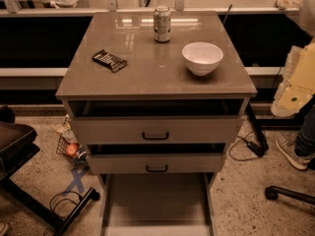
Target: Place rxbar chocolate into bottom drawer
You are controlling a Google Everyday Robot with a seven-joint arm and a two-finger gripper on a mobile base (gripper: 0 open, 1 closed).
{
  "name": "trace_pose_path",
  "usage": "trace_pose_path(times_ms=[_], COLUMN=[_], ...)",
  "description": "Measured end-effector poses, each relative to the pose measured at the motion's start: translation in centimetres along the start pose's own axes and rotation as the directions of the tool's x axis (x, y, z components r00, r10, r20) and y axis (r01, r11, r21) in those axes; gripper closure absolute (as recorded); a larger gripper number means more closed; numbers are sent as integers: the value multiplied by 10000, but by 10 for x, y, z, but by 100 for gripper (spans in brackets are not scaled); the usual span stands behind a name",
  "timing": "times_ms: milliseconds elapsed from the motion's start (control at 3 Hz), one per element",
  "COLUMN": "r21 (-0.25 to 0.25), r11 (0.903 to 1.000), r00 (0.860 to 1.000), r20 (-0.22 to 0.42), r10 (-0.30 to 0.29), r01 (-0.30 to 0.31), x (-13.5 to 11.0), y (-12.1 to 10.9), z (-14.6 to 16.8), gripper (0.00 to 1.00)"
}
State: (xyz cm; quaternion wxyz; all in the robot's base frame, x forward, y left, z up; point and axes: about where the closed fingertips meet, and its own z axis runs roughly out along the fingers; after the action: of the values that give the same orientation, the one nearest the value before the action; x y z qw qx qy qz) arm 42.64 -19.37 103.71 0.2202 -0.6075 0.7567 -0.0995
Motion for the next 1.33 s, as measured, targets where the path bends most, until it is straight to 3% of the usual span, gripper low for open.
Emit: trace_pose_path(times_ms=[333, 667, 1000, 1333], r21=[29, 24, -163, -495], r11=[10000, 9999, 9974, 9866], r00=[10000, 9978, 9578, 8732], r20=[66, 647, 2783, 4600], r10=[-8, 132, 723, 1608], r01=[8, -133, -706, -1556], x=[-3, -16, -63, -102], y=[-1, -12, -51, -69], z=[-1, 11, 59, 90], gripper=[0, 0, 0, 0])
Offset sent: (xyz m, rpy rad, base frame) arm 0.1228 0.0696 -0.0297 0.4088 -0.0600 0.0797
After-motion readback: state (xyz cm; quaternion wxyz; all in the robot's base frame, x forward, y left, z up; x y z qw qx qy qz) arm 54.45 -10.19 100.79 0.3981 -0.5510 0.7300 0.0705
